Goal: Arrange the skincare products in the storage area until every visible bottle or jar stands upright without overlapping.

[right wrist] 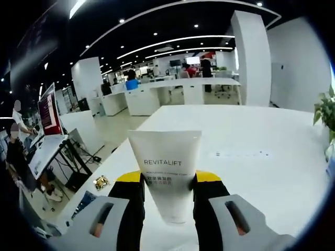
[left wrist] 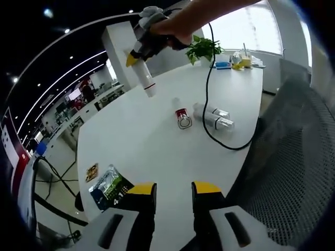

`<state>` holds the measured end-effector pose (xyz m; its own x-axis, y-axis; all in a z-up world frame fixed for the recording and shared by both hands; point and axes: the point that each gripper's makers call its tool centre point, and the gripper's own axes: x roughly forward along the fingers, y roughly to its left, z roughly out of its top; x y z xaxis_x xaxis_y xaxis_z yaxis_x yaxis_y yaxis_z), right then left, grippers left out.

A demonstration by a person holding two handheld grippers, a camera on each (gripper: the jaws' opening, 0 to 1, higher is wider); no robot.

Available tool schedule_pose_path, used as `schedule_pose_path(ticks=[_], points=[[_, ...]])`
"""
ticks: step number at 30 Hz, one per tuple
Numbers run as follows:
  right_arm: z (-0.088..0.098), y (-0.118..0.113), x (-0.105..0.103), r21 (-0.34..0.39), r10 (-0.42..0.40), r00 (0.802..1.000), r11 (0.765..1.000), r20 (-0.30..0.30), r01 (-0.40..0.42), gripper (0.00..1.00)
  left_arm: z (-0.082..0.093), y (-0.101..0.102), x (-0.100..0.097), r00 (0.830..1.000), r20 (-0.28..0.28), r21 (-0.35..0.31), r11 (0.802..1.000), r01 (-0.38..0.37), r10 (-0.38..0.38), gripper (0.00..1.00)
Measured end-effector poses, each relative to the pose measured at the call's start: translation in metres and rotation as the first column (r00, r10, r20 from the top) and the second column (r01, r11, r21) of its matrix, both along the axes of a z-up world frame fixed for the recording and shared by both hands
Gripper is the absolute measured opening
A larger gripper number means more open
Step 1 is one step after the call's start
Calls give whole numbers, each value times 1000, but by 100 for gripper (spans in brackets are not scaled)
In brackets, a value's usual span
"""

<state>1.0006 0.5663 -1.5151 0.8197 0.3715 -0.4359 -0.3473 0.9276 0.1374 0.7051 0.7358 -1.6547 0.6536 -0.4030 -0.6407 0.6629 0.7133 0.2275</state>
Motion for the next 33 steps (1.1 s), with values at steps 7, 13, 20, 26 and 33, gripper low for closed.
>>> schedule_pose_path(ticks=[7, 13, 20, 26, 33], points=[[-7, -8, 12, -17, -10, 1000, 1000, -3, 10, 32, -1, 0, -1, 1000, -4, 6, 1000, 3, -3, 27], [-9, -13, 16, -20, -27, 1000, 999, -3, 27, 32, -1, 2, 0, 1000, -4, 10, 1000, -1, 1, 26], [-19, -21, 16, -28, -39, 999, 999, -21, 39, 32, -4, 1, -1, 1000, -12, 18, 1000, 3, -3, 26], [-23, -25, 15, -39, -46, 999, 998, -26, 45, 32, -4, 2, -1, 1000, -16, 17, 1000, 1, -1, 26], [-29, -33, 17, -56, -54, 998, 997, -25, 53, 32, -6, 2, -3, 1000, -27, 22, 1000, 2, -1, 26]])
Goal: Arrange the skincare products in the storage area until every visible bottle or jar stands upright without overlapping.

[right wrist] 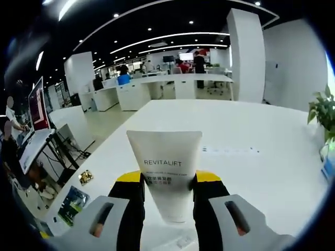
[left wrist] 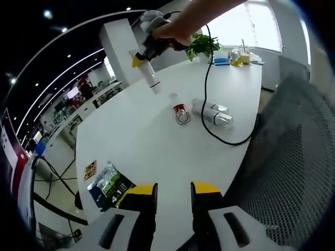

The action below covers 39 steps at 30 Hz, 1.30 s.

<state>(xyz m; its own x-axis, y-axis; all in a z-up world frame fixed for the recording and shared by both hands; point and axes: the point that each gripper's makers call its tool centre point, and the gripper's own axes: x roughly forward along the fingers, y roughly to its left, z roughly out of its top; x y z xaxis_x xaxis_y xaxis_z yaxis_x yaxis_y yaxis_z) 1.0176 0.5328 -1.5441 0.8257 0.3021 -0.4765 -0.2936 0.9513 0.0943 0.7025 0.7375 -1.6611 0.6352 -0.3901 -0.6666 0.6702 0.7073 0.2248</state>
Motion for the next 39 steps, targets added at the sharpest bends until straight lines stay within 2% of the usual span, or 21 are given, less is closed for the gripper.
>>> schedule_pose_path(ticks=[8, 20, 28, 32, 39], points=[[-5, -12, 5, -15, -11, 1000, 1000, 9, 12, 32, -3, -1, -1, 1000, -12, 4, 1000, 6, -6, 26], [-25, -34, 12, -48, -33, 999, 998, -11, 32, 32, -5, -1, -3, 1000, -27, 3, 1000, 8, -8, 26], [-23, -42, 17, -67, -38, 999, 997, -4, 38, 32, -6, -2, -4, 999, -36, 4, 1000, 11, -11, 26], [-27, -47, 21, -102, -28, 1000, 994, -3, 27, 32, -7, -1, -4, 999, -40, 7, 1000, 10, -10, 26], [-33, -50, 24, -93, -39, 999, 995, -15, 37, 32, -9, -1, -5, 999, -50, 11, 1000, 13, -12, 26]])
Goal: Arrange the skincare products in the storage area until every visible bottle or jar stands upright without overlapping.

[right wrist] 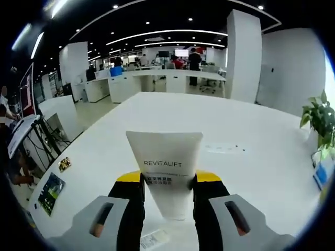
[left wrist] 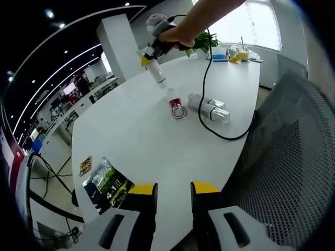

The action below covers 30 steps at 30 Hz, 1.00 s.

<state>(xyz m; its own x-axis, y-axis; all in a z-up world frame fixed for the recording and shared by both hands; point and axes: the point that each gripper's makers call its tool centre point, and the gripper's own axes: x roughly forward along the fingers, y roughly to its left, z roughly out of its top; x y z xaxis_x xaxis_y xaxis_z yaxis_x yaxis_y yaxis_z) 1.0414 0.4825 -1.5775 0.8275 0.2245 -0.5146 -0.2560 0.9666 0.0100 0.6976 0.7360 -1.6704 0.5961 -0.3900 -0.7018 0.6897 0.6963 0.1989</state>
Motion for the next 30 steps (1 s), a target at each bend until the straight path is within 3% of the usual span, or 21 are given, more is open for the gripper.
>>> schedule_pose_path(ticks=[19, 27, 30], points=[[-12, -15, -6, 17, -38, 999, 999, 17, 38, 32, -5, -2, -3, 999, -32, 8, 1000, 13, -12, 26], [-19, -18, -12, 31, -50, 998, 998, 45, 48, 32, -7, -1, -4, 999, -38, 10, 1000, 13, -12, 26], [-19, -20, -14, 41, -44, 995, 998, 88, 40, 32, -7, -1, -4, 999, -40, 10, 1000, 11, -11, 26]])
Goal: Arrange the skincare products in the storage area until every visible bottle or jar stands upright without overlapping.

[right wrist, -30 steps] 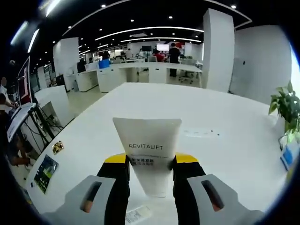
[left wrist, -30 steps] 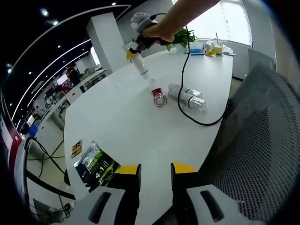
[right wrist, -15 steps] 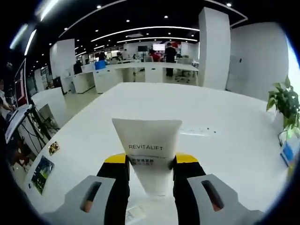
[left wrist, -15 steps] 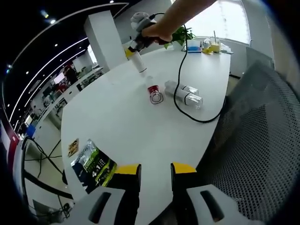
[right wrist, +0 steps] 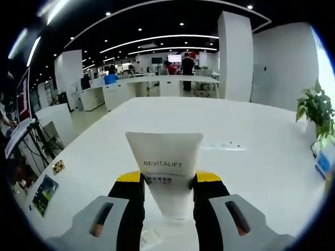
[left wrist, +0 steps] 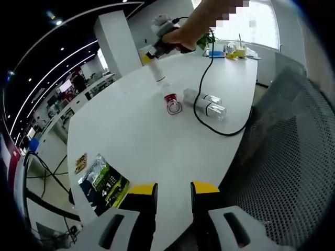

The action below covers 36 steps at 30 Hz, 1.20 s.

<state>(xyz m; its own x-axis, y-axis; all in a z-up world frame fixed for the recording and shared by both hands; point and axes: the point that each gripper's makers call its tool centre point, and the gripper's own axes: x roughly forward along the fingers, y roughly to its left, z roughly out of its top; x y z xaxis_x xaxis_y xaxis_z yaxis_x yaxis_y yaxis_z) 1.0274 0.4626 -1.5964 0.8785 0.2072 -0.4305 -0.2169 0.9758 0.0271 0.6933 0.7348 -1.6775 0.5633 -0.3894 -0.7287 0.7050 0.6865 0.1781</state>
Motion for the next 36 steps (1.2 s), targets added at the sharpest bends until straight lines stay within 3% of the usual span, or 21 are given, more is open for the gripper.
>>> schedule_pose_path(ticks=[5, 6, 7, 12, 26, 30, 36], points=[[-11, -2, -8, -25, 17, 1000, 1000, 21, -16, 32, 0, 0, 0, 1000, -1, -1, 1000, -1, 1, 26], [-6, -2, -7, -27, 21, 997, 999, 72, -19, 32, 0, 0, 0, 1000, -1, -1, 1000, -1, 1, 26], [-10, -2, -11, -20, 20, 999, 1000, 51, -19, 32, 0, 0, 0, 1000, -1, -1, 1000, -1, 1, 26], [-8, -7, -15, 11, 5, 996, 1000, 93, -6, 33, 0, 0, 0, 1000, -4, -2, 1000, -4, 4, 26], [-8, -15, -9, 103, -47, 996, 994, 79, 39, 35, -1, 0, 0, 1000, -7, 0, 1000, -4, 4, 26], [-4, -12, -11, 83, -54, 996, 995, 76, 48, 48, -1, 1, 0, 1000, -5, 0, 1000, -8, 8, 26], [-6, -15, -18, 103, -80, 996, 992, 34, 77, 49, 1, 1, 1, 1000, 6, -4, 1000, -13, 13, 26]])
